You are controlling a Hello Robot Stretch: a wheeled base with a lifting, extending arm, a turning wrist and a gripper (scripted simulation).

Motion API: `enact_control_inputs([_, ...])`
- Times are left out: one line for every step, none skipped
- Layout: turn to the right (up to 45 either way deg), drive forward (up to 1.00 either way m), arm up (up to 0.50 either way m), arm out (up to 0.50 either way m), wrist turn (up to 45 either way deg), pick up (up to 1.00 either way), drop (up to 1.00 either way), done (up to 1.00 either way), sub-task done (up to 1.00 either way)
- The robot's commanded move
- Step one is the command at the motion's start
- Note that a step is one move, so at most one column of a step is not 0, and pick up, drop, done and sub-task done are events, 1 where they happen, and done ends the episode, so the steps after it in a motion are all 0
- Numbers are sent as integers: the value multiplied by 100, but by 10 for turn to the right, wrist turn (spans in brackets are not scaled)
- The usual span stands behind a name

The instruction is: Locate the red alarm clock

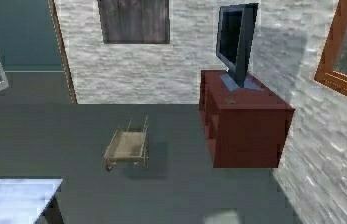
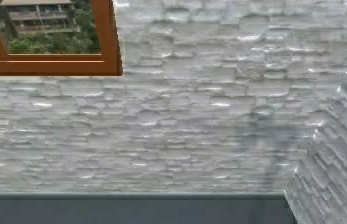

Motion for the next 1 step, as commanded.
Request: enact_control_inputs([0,50,0,0,0,0,0,0,0])
